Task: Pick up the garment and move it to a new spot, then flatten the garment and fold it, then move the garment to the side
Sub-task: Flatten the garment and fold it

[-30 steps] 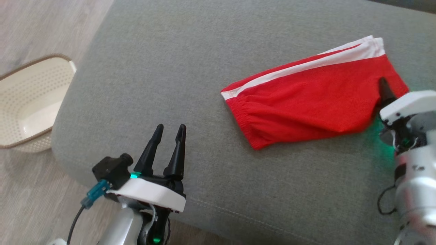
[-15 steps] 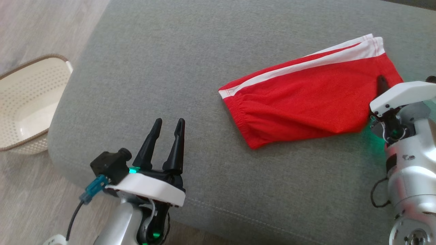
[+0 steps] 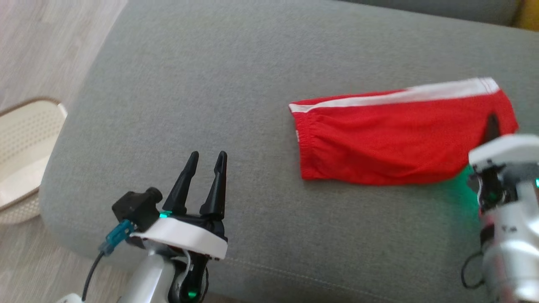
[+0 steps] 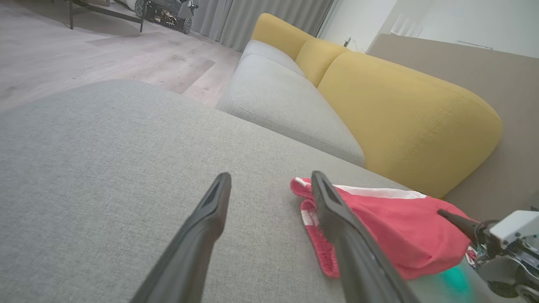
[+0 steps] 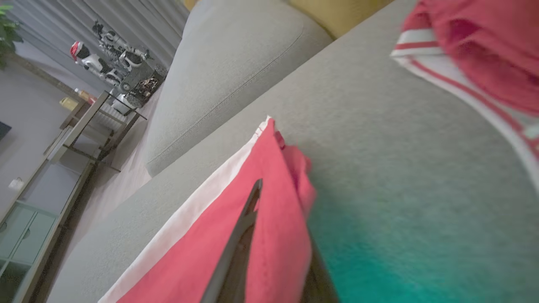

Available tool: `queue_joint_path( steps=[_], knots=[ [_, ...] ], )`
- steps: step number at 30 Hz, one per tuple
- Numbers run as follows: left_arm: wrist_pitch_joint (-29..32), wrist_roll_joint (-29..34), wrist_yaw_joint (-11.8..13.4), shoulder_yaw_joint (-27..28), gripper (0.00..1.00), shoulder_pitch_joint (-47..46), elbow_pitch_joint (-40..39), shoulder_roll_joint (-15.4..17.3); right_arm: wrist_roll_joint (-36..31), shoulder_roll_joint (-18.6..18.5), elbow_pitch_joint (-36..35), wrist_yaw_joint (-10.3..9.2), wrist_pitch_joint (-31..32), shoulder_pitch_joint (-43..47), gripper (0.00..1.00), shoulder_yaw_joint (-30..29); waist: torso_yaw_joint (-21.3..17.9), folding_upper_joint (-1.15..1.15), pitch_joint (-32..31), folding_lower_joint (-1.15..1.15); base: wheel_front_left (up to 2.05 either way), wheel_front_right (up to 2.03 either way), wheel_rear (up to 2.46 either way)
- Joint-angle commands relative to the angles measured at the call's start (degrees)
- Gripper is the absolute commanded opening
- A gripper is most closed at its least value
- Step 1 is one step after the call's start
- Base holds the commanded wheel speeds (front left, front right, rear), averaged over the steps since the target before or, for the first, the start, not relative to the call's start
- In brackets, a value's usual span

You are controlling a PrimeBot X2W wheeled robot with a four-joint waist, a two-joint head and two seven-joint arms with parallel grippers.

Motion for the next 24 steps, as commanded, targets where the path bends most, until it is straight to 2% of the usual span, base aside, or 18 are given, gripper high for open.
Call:
queue_joint_path(
  steps=[1,8,14,20,24],
  knots=[
    [-0.44,0.54,-0.14,2.29,1.0,-0.74,-1.56,0.16,0.7,-0.16,-2.52,-0.05,-1.01,0.29,0.0,0.67,-1.34,0.0,-1.29,0.0,0.0,0.0,0.0],
    [-0.44,0.99,-0.32,3.11,1.0,0.48,-1.39,0.16,1.94,1.58,-6.8,-0.05,-3.3,7.79,0.0,-4.31,-4.26,0.0,-3.33,0.0,0.0,0.0,0.0],
    [-0.44,1.3,-0.69,2.73,1.0,0.67,-1.14,0.16,0.67,2.97,-9.4,-0.05,-2.34,10.21,0.0,-4.34,-5.44,0.0,-3.61,0.0,0.0,0.0,0.0],
    [-0.44,1.31,-0.87,2.57,1.0,0.45,-0.54,0.16,1.3,3.31,-11.34,-0.05,-3.92,8.42,0.0,-0.6,-4.9,0.0,-4.58,0.0,0.0,0.0,0.0],
    [-0.44,1.48,-0.88,2.93,1.0,0.84,-0.26,0.16,5.81,3.34,-13.64,-0.05,-5.86,8.06,0.0,6.52,-4.01,0.0,-5.49,0.0,0.0,0.0,0.0]
  ],
)
